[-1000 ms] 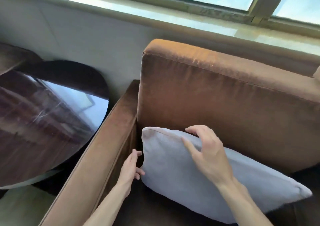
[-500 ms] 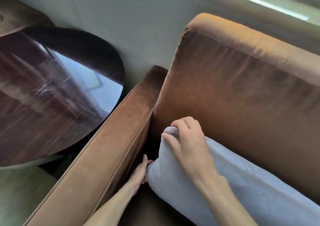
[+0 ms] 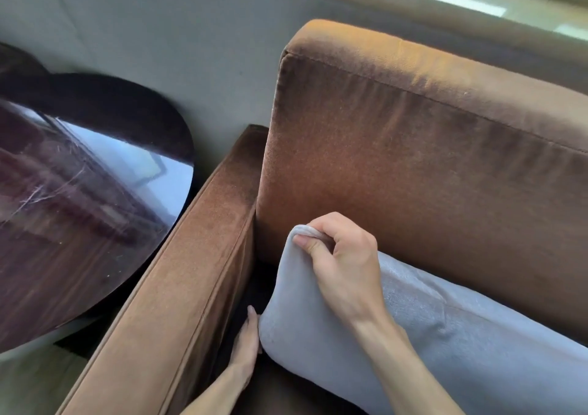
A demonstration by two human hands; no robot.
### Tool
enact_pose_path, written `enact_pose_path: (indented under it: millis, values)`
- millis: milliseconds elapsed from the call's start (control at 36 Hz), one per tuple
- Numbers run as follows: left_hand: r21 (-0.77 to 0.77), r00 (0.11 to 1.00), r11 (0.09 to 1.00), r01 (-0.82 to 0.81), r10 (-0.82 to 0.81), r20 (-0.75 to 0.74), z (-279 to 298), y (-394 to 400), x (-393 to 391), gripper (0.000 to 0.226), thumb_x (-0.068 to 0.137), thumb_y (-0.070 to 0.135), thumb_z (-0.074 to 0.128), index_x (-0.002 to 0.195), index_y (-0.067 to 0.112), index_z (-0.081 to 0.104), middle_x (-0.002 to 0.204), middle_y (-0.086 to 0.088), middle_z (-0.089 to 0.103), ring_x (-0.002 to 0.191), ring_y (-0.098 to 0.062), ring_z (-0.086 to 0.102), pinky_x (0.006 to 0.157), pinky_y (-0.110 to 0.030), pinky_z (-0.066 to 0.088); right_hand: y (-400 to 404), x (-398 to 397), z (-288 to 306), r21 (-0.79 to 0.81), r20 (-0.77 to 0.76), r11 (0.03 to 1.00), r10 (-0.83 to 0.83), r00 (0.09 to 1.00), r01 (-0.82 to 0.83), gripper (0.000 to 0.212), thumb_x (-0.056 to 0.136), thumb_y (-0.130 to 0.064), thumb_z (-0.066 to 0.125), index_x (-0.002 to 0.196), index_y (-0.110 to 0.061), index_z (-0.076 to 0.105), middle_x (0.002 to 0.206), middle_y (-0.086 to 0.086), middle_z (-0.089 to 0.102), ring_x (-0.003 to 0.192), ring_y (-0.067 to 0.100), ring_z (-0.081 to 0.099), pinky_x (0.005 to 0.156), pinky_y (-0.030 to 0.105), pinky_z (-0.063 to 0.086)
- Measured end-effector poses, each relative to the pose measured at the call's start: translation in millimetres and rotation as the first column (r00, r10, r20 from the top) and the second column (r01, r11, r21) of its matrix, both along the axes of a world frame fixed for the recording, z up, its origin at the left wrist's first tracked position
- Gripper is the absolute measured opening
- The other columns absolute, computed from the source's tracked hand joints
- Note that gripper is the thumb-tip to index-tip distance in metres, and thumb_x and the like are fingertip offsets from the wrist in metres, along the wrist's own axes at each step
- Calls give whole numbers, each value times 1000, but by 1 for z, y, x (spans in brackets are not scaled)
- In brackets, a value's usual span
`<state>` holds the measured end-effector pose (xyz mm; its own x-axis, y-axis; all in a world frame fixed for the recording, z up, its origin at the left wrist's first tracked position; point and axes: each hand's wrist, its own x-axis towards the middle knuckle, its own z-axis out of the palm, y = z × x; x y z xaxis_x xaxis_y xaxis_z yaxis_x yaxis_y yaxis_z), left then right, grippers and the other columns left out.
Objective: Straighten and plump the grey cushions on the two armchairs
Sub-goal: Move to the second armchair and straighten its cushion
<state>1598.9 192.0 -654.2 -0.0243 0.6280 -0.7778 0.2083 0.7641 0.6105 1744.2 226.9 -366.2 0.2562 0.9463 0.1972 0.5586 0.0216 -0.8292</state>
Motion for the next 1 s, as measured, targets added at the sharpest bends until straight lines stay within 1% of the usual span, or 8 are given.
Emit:
enact_pose_path:
  millis: [139, 278, 472, 528, 583, 667, 806, 1000]
  values:
    - [-17, 999, 999, -41, 41, -10, -10, -1, 3, 79, 98, 71, 14, 119, 21, 72, 108, -2, 78, 114, -28, 67, 68, -28, 45, 0, -1, 2, 11, -33, 1000, -4, 999, 5, 19, 86, -10, 72, 69, -13, 65, 74, -9, 64, 79, 11, 62, 70, 14, 44]
    - [-65, 999, 998, -18, 20, 41, 6, 8, -1, 91, 84, 82, 13, 94, 18, 78, 56, 2, 65, 51, -14, 52, 56, -32, 40, -1, 1, -1, -54, 12, 996, 76, 997, -76, 15, 88, -12, 71, 74, -12, 69, 78, -7, 66, 81, 9, 61, 72, 14, 44]
    - [134, 1000, 991, 23, -21, -15, 71, 13, -5, 57, 105, 59, 22, 133, 31, 63, 93, -10, 76, 34, -7, 43, 36, -21, 32, -16, 21, 2, -99, 121, 981, 179, 976, -168, 14, 86, -16, 74, 99, -20, 72, 99, -15, 68, 102, 1, 57, 89, 8, 38]
    - [208, 999, 977, 50, -51, 1, 105, 17, -5, 52, 105, 58, 23, 122, 38, 68, 67, -6, 64, 36, -5, 45, 41, -19, 37, -26, 35, 4, -116, 127, 981, 173, 977, -159, 22, 83, -23, 79, 104, -23, 71, 104, -18, 66, 107, -2, 55, 92, 7, 36]
    - [337, 993, 938, 76, -102, 61, 142, 21, -4, 47, 104, 59, 28, 122, 42, 68, 53, 0, 47, 43, -6, 44, 52, -24, 39, -40, 54, 5, -160, 137, 977, 166, 977, -144, 30, 80, -28, 82, 107, -25, 70, 107, -22, 64, 110, -5, 53, 94, 5, 34]
    - [564, 968, 821, 88, -205, 146, 197, 28, -5, 50, 93, 68, 48, 131, 40, 63, 59, 7, 55, 51, -5, 44, 54, -15, 43, -65, 85, 6, -249, 139, 965, 119, 983, -81, 40, 77, -34, 85, 113, -26, 69, 113, -22, 62, 114, -6, 52, 95, 3, 31]
    - [707, 918, 659, 257, -396, 35, 257, 49, 2, 47, 85, 40, 79, 129, 44, 64, 122, 21, 70, 94, 1, 69, 70, -10, 51, -113, 139, 6, -351, 137, 936, 51, 989, 0, 40, 75, -33, 87, 112, -26, 71, 117, -26, 59, 117, -3, 54, 97, 4, 34]
    - [714, 865, 530, 458, -449, -222, 271, 72, 12, 30, 83, 10, 82, 89, 39, 78, 88, 9, 77, 68, 1, 66, 62, -12, 51, -171, 214, 4, -375, 358, 887, -128, 925, 268, 40, 75, -28, 87, 112, -21, 73, 111, -12, 62, 110, 15, 59, 102, 39, 46]
